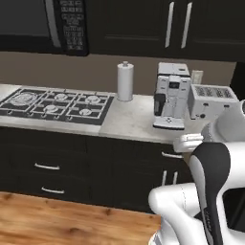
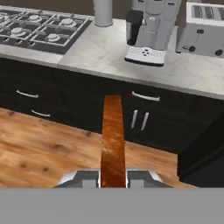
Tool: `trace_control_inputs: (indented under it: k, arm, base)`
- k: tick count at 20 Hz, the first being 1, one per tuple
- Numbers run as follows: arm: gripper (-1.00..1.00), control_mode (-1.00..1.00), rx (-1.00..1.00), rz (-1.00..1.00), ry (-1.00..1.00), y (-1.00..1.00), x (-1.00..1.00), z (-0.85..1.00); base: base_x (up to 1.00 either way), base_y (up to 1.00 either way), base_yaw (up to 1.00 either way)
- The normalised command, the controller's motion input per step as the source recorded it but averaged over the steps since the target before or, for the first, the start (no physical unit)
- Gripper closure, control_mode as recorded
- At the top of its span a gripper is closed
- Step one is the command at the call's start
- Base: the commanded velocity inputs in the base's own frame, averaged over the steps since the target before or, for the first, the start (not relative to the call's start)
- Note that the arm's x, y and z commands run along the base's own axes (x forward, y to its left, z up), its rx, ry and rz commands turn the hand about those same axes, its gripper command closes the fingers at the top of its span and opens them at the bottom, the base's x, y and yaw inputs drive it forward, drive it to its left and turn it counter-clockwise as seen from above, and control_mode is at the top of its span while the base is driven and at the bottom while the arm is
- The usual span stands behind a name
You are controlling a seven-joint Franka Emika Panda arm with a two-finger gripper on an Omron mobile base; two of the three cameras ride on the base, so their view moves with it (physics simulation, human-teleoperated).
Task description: Start the toaster. Once the lever pops up, take the bread to the plate on the dining counter.
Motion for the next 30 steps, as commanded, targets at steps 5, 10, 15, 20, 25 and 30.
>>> trace_control_inputs:
  k: [5,10,15,20,25,30]
  arm:
    - [1.00,1.00,0.00,0.00,0.00,0.00,0.00,0.00]
    - [1.00,1.00,0.00,0.00,0.00,0.00,0.00,0.00]
    - [1.00,1.00,0.00,0.00,0.00,0.00,0.00,0.00]
    - [1.00,1.00,0.00,0.00,0.00,0.00,0.00,0.00]
    - [1.00,1.00,0.00,0.00,0.00,0.00,0.00,0.00]
    - [1.00,1.00,0.00,0.00,0.00,0.00,0.00,0.00]
  base:
    - [-0.30,0.41,0.98]
    - [-0.21,0.04,1.00]
    - [-0.19,0.00,1.00]
    - [-0.18,0.00,1.00]
    - [-0.12,0.00,1.00]
    - [0.00,0.00,1.00]
